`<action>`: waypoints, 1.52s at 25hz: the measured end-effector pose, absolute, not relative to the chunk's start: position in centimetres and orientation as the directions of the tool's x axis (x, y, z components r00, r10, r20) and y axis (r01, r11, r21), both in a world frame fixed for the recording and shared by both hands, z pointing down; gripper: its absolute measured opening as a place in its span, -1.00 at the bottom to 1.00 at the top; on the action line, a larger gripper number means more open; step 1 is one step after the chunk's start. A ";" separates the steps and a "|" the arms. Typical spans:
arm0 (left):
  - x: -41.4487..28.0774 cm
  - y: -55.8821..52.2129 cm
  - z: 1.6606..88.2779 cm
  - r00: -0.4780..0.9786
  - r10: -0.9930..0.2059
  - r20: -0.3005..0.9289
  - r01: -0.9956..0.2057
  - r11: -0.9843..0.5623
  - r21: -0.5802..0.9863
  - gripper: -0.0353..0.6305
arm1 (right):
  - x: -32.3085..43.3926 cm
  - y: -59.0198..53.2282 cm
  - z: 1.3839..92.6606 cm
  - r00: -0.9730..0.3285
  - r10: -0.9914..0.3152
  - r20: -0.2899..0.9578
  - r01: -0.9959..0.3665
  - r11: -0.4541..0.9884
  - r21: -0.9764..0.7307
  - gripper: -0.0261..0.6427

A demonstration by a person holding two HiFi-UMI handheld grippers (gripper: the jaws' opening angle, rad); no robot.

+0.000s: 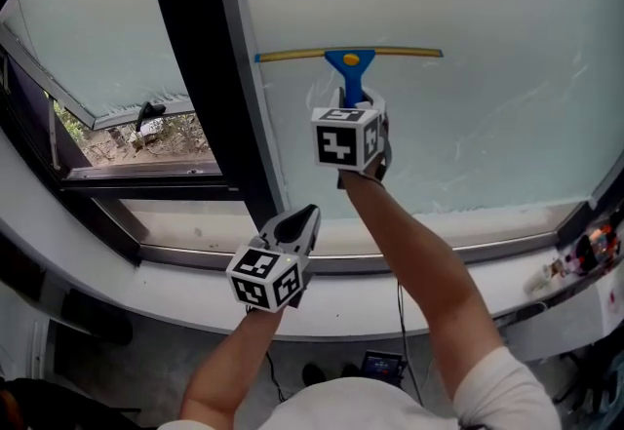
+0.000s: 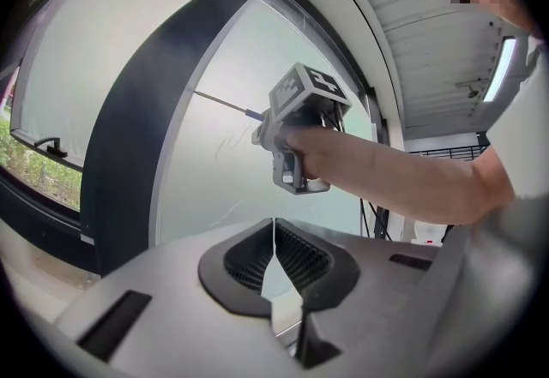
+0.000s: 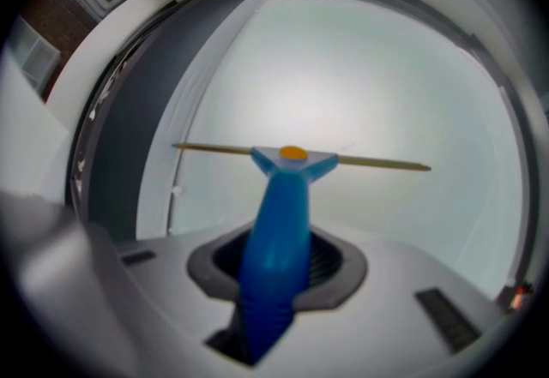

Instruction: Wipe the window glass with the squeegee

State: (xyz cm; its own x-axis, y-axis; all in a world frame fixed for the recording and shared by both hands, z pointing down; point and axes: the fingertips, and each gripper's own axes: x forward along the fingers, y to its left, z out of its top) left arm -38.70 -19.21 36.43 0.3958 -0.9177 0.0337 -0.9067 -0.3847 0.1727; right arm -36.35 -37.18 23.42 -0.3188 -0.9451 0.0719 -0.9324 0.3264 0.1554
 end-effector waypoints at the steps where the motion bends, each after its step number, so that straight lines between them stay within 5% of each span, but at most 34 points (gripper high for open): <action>1: -38.7 -19.2 36.4 0.386 -0.922 0.034 -0.911 -0.375 0.171 -0.80 | -36.3 -37.3 23.5 -0.323 -0.944 0.069 -0.931 0.330 0.158 -0.58; 38: -38.6 -16.8 38.5 0.429 -0.900 0.078 -0.894 -0.410 0.183 -0.80 | -36.4 -36.1 30.6 -0.317 -0.925 0.209 -0.930 0.346 0.122 -0.59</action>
State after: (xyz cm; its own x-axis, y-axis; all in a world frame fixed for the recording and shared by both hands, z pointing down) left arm -38.59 -16.75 38.54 0.4286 -0.9001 0.0783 -0.8937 -0.4097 0.1831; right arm -36.42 -36.13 30.60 -0.3168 -0.9251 0.2093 -0.9302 0.3462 0.1222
